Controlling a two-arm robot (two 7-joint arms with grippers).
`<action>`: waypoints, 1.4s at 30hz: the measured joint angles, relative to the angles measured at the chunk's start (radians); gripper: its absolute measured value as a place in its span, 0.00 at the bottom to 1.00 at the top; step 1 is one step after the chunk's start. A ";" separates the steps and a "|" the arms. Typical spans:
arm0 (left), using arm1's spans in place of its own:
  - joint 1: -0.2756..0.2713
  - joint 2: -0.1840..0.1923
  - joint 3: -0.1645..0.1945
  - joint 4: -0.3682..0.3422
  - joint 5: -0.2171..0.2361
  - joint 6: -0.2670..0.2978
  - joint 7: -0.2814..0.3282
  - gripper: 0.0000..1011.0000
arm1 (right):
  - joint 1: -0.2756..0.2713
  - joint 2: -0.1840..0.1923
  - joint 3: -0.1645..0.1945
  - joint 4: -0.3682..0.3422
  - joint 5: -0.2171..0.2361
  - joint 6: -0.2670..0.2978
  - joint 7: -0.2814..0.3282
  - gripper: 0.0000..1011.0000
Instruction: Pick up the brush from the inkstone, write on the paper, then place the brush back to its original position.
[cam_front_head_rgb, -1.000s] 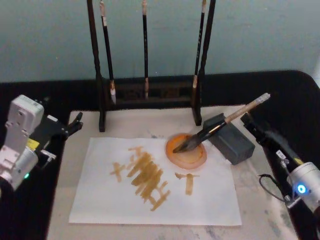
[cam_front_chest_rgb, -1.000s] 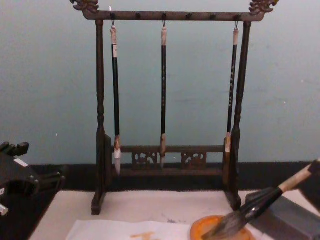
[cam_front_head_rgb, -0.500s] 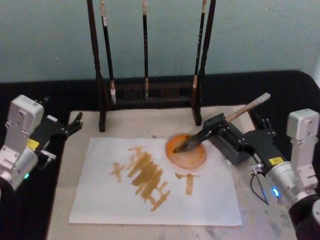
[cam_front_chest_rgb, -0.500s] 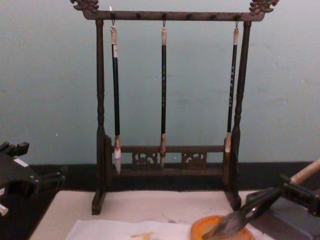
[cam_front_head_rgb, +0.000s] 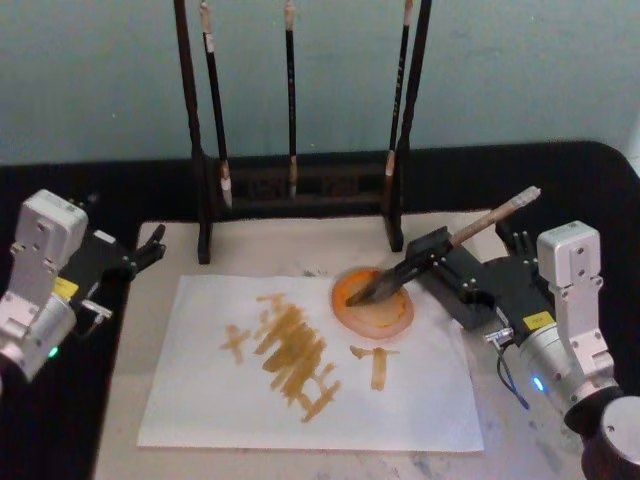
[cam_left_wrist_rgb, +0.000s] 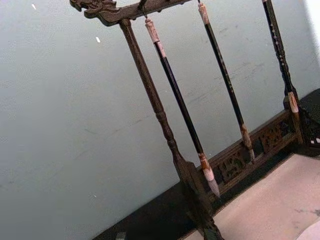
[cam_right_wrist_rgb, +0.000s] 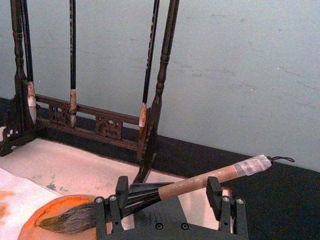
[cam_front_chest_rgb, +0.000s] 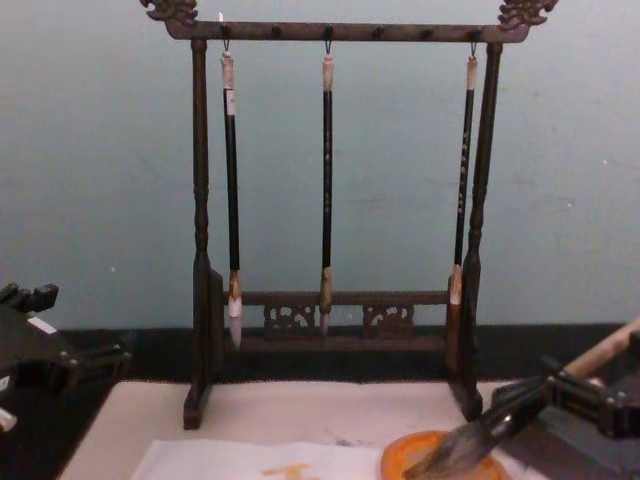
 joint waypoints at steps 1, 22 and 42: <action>0.000 0.000 0.000 0.000 0.000 0.000 0.000 1.00 | 0.000 0.000 0.000 0.000 0.001 0.000 0.000 0.99; 0.000 0.000 0.000 0.000 0.000 0.000 0.000 1.00 | -0.003 0.002 0.003 -0.002 0.013 -0.004 0.004 0.99; 0.000 0.000 0.000 0.000 0.000 0.000 0.000 1.00 | -0.003 0.002 0.002 -0.003 0.015 -0.005 0.005 0.99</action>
